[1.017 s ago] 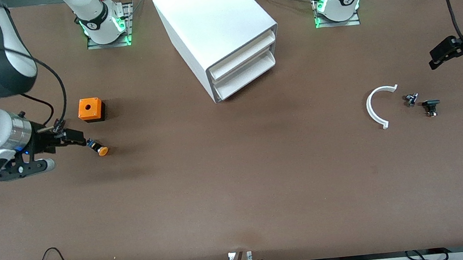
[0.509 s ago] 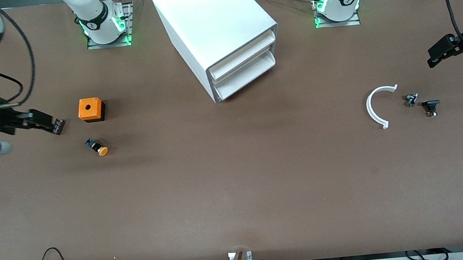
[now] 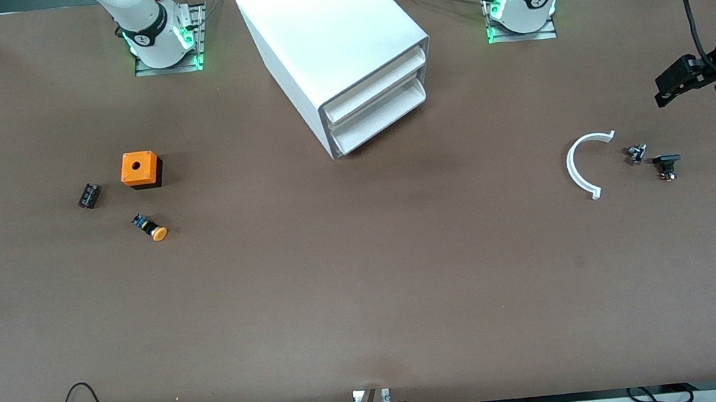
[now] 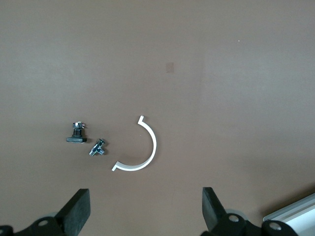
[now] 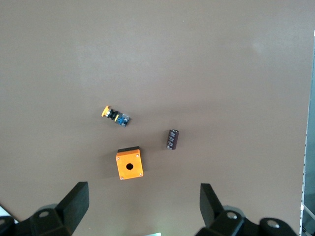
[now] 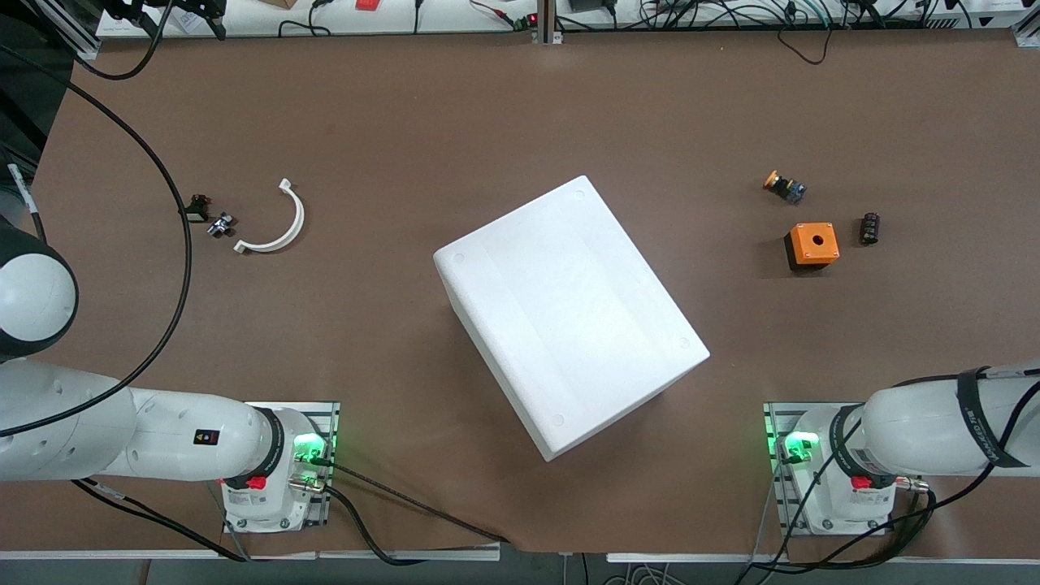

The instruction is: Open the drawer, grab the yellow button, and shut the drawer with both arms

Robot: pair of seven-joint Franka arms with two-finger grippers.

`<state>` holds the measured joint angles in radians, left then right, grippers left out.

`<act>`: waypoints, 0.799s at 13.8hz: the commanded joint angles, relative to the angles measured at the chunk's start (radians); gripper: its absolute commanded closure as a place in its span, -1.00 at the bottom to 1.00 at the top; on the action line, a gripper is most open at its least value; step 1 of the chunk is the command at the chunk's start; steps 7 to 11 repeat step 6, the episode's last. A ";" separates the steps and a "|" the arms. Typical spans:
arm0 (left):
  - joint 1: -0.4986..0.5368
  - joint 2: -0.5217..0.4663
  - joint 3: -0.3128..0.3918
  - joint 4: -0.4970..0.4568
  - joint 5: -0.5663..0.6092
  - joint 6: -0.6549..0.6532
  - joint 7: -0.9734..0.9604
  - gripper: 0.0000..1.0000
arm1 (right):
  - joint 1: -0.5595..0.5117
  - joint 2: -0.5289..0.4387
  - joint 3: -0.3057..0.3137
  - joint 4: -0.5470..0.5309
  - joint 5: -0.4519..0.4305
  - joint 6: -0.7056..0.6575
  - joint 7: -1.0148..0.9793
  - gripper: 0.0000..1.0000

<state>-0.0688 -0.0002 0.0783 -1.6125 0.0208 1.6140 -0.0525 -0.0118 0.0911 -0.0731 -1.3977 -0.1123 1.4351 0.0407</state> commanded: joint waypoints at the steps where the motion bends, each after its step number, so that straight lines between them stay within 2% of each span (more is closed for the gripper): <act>1: -0.002 0.020 0.002 0.042 0.002 -0.037 0.014 -1.00 | 0.038 -0.069 -0.028 -0.049 0.019 -0.015 -0.015 -1.00; 4: -0.002 0.023 0.001 0.042 0.002 -0.039 0.014 -1.00 | 0.041 -0.149 -0.014 -0.133 0.020 0.004 -0.019 -1.00; 11: -0.003 0.023 0.001 0.042 0.002 -0.037 0.014 -1.00 | 0.039 -0.151 -0.010 -0.153 0.022 0.017 -0.019 -1.00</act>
